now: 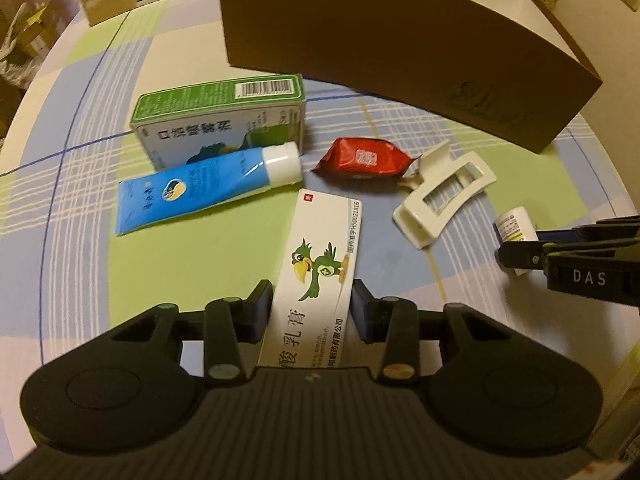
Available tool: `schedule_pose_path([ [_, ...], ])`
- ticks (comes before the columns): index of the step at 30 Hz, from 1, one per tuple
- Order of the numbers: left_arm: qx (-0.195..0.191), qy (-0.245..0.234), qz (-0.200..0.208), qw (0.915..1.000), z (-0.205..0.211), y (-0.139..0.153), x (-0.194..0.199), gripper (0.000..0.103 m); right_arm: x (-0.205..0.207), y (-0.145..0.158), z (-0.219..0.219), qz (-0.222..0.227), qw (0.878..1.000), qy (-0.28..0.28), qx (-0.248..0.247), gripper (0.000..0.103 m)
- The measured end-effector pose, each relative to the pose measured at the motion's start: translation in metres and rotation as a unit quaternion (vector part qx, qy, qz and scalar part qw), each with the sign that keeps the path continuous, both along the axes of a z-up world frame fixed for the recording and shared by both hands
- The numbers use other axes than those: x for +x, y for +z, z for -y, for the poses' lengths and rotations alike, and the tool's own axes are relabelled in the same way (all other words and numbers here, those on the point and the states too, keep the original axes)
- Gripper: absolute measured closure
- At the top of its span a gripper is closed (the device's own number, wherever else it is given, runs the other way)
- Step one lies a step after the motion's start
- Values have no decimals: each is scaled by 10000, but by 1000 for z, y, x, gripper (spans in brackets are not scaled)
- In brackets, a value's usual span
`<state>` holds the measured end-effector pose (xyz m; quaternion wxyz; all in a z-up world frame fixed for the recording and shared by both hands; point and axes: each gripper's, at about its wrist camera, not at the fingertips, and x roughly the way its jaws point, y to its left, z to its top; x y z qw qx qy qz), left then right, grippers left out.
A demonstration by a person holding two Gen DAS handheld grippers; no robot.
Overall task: Organize objects
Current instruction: 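Grasp the white ointment tube box with the left tool, then carry the ointment box with the left tool while the right carries the bottle toward the box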
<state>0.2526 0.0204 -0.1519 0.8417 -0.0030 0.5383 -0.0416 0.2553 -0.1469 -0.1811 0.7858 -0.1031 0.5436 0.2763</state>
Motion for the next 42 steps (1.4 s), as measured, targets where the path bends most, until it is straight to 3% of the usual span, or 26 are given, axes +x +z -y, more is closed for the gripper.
schedule_pose_path([
  [16, -15, 31, 325, 9995, 2, 32, -8, 67, -4, 11, -5, 80, 9995, 137, 288, 79],
  [25, -49, -79, 788, 9968, 5, 72, 0, 67, -12, 67, -6, 981, 9917, 332, 761, 79],
  [35, -212, -305, 1551, 9872, 16, 132, 52, 67, 40, 126, -1, 1259, 9803, -71, 1523, 79],
  [42, -283, -443, 1765, 9829, 32, 153, 108, 67, 93, 143, -3, 1430, 9765, -324, 1582, 79],
])
